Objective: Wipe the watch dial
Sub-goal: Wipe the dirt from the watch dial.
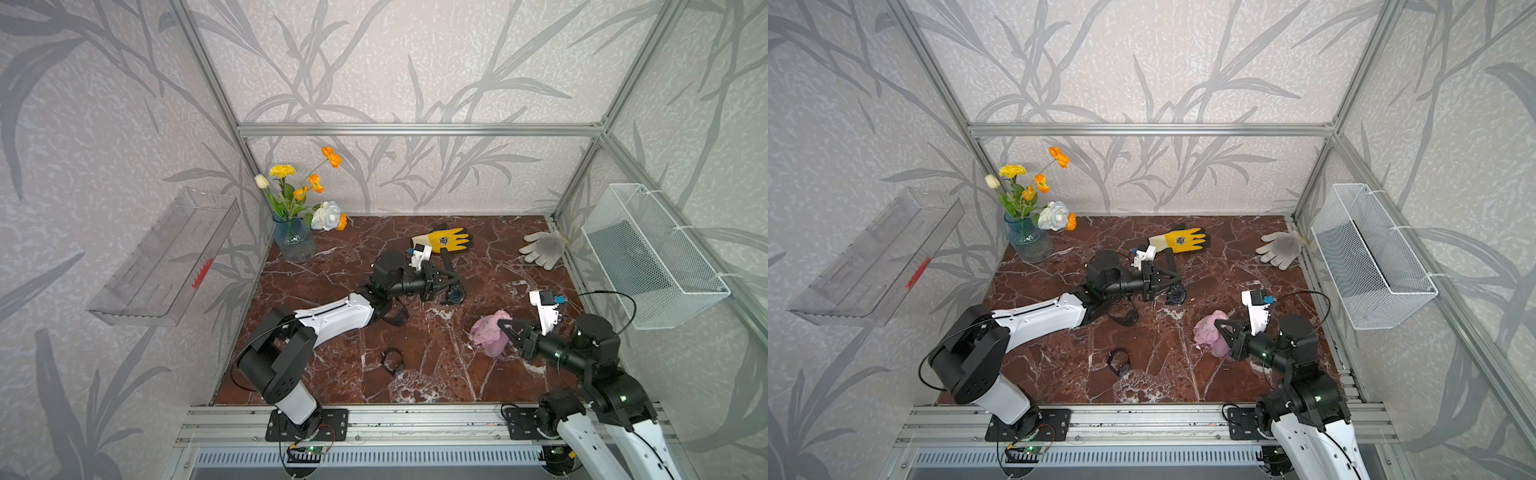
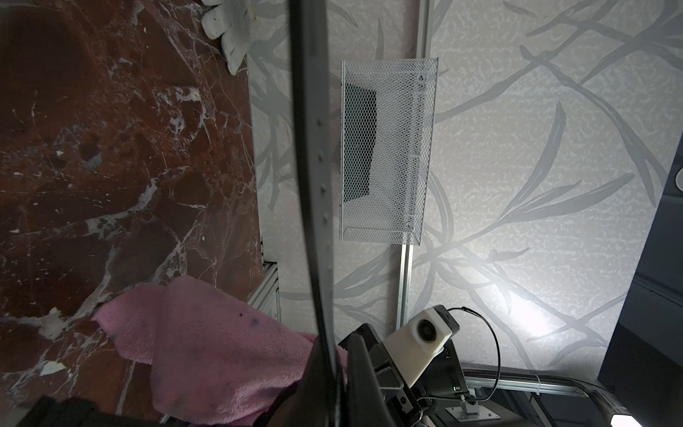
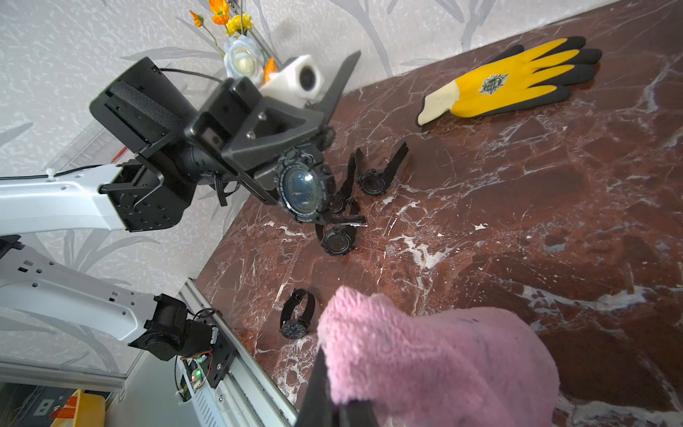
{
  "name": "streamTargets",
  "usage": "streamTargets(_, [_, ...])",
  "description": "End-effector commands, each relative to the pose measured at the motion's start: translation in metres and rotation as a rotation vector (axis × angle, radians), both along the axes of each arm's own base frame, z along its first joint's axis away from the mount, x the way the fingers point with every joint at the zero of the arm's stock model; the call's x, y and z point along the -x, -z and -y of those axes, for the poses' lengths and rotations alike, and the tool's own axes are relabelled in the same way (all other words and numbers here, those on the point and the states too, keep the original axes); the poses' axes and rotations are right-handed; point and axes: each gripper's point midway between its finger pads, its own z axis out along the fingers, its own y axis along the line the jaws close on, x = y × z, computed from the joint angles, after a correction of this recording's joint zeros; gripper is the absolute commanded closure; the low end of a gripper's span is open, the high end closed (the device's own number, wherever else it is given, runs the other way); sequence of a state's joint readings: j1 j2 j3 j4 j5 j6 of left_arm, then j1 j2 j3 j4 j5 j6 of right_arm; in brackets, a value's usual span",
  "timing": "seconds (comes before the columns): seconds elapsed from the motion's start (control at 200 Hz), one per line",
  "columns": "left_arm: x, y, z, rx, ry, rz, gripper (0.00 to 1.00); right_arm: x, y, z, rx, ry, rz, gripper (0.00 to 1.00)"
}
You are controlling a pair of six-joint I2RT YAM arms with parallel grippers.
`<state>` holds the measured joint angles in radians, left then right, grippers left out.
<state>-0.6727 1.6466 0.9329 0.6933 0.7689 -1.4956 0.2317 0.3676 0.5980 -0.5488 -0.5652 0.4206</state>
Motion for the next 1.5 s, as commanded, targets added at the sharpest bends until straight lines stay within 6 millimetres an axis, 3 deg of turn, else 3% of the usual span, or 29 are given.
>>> streamTargets(0.0, [-0.006, -0.023, 0.005, 0.069, 0.012, 0.046, 1.00, -0.010, -0.019, -0.002, 0.012, 0.002, 0.089, 1.00])
streamTargets(0.21, [-0.007, -0.011, 0.010, 0.048, 0.009, 0.025, 1.00, -0.024, -0.025, -0.005, 0.101, 0.036, 0.164, 1.00])
streamTargets(0.4, [-0.012, -0.001, 0.013, 0.020, -0.001, 0.008, 1.00, -0.040, -0.025, -0.032, 0.151, -0.018, 0.196, 1.00])
streamTargets(0.71, [-0.005, -0.009, 0.011, 0.008, -0.006, 0.015, 1.00, -0.057, -0.031, -0.067, 0.217, -0.037, 0.224, 1.00])
streamTargets(0.895, [0.003, -0.007, 0.006, -0.035, 0.010, 0.059, 1.00, -0.060, -0.019, -0.079, 0.263, -0.050, 0.205, 1.00])
streamTargets(0.975, [0.007, -0.013, 0.006, -0.023, 0.019, 0.089, 1.00, -0.063, -0.014, -0.080, 0.312, -0.032, 0.211, 1.00])
streamTargets(1.07, [0.012, -0.011, 0.005, -0.042, 0.019, 0.105, 1.00, -0.072, -0.006, -0.067, 0.393, 0.058, 0.199, 1.00])
streamTargets(1.335, [0.023, -0.015, 0.020, -0.034, 0.067, 0.143, 1.00, -0.089, -0.007, -0.056, 0.441, 0.174, 0.203, 1.00])
streamTargets(1.42, [0.025, -0.017, 0.022, -0.048, 0.087, 0.164, 1.00, -0.093, -0.009, -0.062, 0.445, 0.161, 0.210, 1.00])
streamTargets(1.495, [0.028, -0.015, 0.024, -0.069, 0.098, 0.168, 1.00, -0.091, -0.012, -0.079, 0.401, 0.089, 0.232, 1.00])
